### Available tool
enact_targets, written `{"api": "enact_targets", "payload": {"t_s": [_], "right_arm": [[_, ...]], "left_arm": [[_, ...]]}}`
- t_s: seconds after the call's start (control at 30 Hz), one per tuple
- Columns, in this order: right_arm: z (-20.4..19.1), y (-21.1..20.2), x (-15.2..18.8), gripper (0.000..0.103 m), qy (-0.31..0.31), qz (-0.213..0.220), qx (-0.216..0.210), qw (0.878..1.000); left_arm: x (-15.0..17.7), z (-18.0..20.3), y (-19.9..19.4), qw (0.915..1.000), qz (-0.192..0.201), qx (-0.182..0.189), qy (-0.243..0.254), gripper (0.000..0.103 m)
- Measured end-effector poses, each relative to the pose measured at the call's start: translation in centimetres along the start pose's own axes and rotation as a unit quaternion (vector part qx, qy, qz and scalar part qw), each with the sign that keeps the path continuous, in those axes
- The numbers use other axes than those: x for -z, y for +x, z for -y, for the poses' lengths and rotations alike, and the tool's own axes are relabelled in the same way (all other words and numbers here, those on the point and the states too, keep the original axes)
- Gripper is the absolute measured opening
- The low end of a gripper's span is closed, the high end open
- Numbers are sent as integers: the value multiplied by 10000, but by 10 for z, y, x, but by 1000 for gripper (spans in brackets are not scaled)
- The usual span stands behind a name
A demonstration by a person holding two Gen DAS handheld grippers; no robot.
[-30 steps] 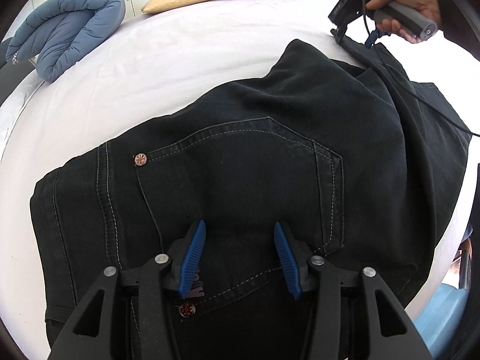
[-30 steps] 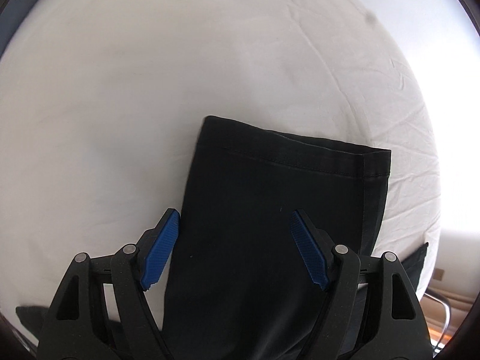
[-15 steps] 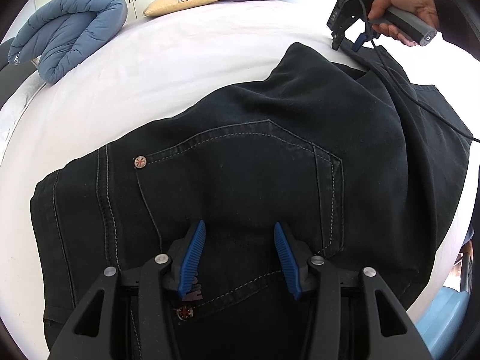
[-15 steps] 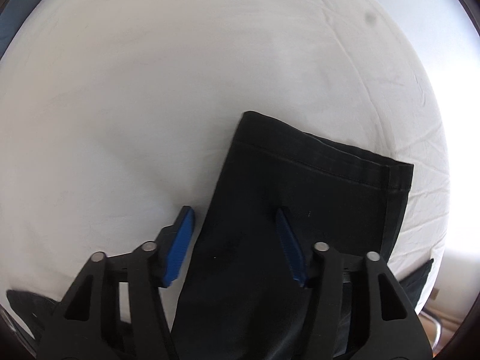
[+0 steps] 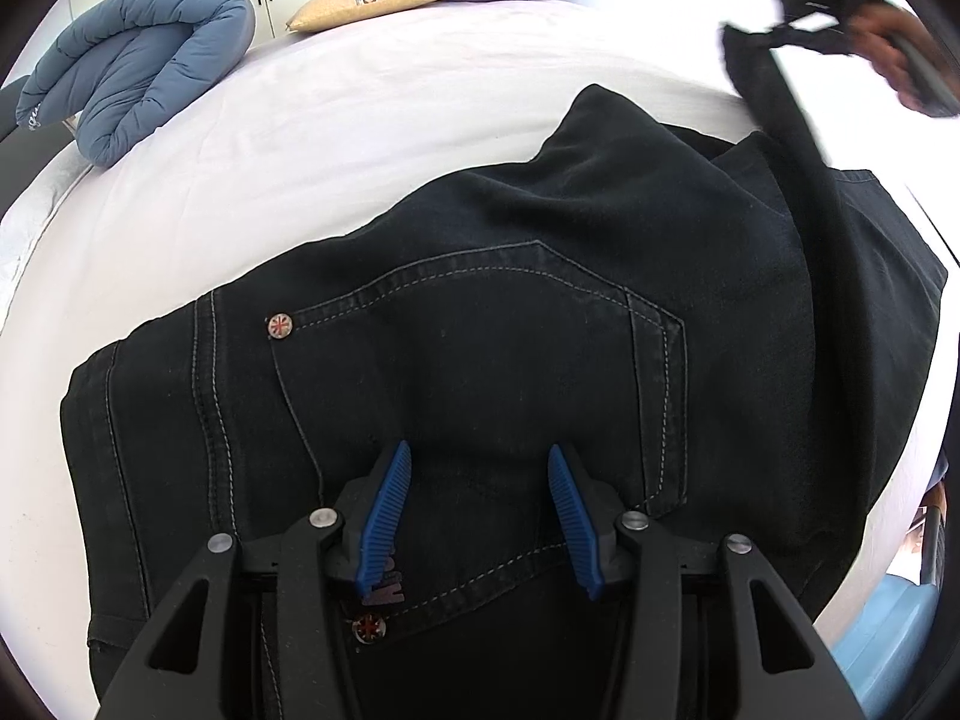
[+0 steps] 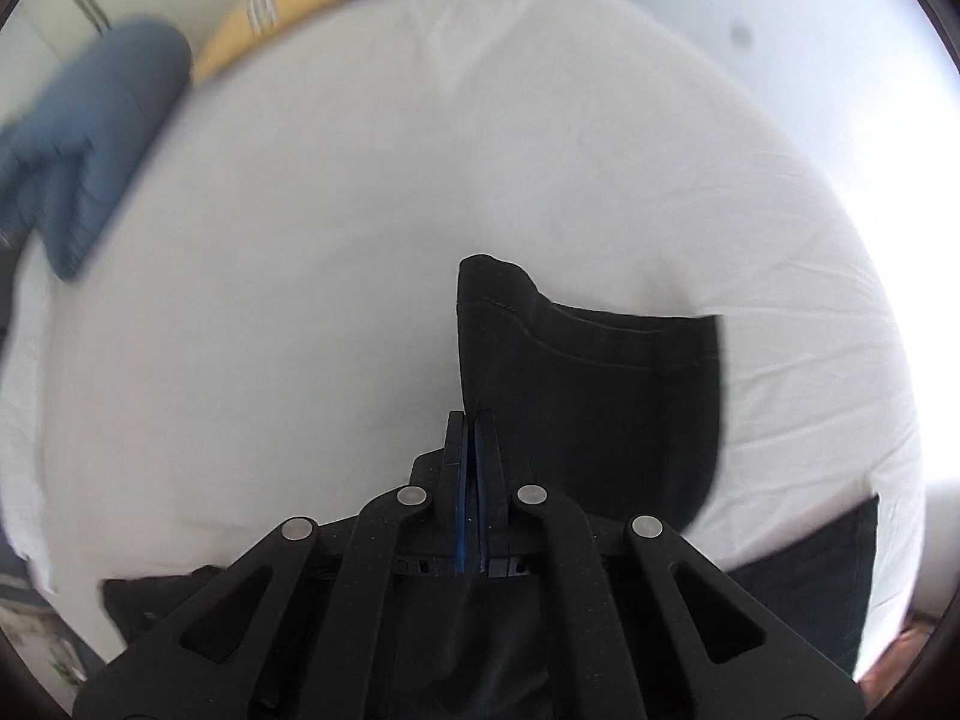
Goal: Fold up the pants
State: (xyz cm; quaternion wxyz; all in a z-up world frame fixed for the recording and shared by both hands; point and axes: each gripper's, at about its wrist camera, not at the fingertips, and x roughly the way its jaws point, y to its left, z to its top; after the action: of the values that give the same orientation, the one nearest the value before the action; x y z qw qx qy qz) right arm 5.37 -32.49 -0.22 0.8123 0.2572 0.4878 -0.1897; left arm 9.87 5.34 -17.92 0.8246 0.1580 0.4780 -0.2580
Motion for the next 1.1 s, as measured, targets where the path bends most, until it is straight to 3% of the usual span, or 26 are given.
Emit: {"api": "enact_targets", "payload": {"t_s": [0.13, 0.23, 0.4, 0.5, 0.57, 0.87, 0.97, 1.1], "right_arm": [[88, -68, 47, 1, 769, 773, -322, 9935], [157, -100, 104, 1, 1463, 1232, -387, 9808], [260, -84, 185, 1, 2922, 1355, -379, 9460], [280, -67, 226, 0, 3411, 1321, -385, 9299], [285, -62, 235, 0, 3508, 1360, -379, 9257], [291, -69, 260, 0, 3941, 1346, -578, 9073], [306, -59, 259, 0, 3901, 1389, -341, 9096], [341, -56, 268, 0, 4078, 1322, -319, 9029]], "left_arm": [[-4, 1, 1, 10000, -50, -19, -30, 50], [-8, 2, 2, 9999, -120, -33, -35, 50], [-18, 5, 4, 9995, -261, -137, -118, 51], [-25, 9, 6, 9990, -355, -219, -141, 51], [-31, 11, 8, 9986, -425, -249, -189, 52], [-45, 18, 13, 9967, -690, -419, -49, 54], [-47, 19, 14, 9963, -749, -430, 28, 54], [-48, 24, 12, 9958, -763, -485, 147, 54]]}}
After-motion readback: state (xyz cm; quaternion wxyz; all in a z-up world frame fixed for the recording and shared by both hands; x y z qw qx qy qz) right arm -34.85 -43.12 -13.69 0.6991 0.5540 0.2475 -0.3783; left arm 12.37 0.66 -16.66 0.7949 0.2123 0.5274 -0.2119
